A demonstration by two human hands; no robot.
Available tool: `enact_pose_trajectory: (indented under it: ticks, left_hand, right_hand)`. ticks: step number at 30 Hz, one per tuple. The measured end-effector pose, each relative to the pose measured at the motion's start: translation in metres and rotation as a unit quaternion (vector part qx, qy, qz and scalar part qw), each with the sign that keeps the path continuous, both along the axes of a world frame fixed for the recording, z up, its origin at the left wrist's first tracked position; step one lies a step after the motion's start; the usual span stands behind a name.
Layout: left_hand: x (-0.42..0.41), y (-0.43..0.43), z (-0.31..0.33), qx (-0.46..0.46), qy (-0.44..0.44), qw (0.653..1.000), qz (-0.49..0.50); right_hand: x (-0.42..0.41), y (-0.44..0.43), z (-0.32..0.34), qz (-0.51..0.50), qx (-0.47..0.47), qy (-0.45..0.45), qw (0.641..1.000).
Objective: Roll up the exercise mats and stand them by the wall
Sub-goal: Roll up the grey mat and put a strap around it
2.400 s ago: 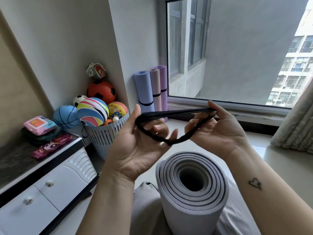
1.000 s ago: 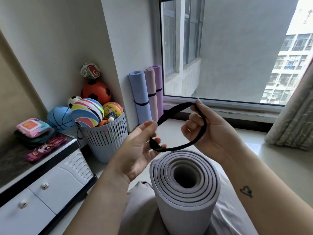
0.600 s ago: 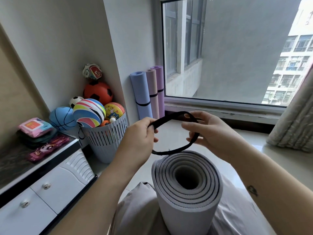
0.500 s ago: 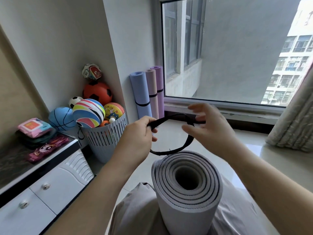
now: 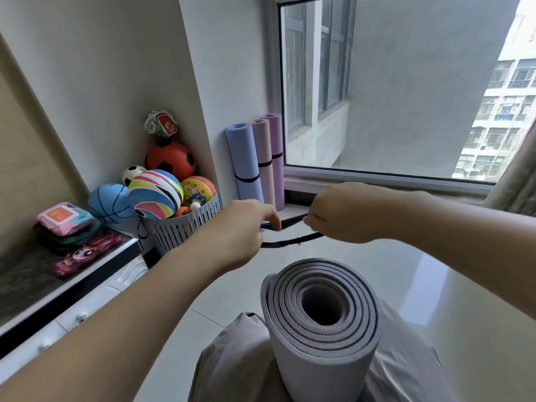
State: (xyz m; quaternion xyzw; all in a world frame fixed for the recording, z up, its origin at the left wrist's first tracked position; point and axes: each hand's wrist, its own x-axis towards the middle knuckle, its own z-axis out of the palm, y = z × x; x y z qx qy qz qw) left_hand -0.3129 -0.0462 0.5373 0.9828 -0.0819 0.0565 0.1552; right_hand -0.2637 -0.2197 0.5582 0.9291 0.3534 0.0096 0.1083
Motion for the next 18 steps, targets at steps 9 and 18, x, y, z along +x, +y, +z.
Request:
enact_pose_trajectory:
  ticks: [9, 18]
  left_hand:
    - [0.008, -0.003, 0.014, 0.22, 0.052, 0.97, -0.088]
    - [-0.009, -0.015, 0.003, 0.353, -0.218, 0.869, -0.27]
  right_hand:
    - [0.006, -0.003, 0.017, -0.033, -0.082, 0.036, 0.995]
    - [0.035, -0.012, 0.009, -0.046, -0.057, 0.033, 0.997]
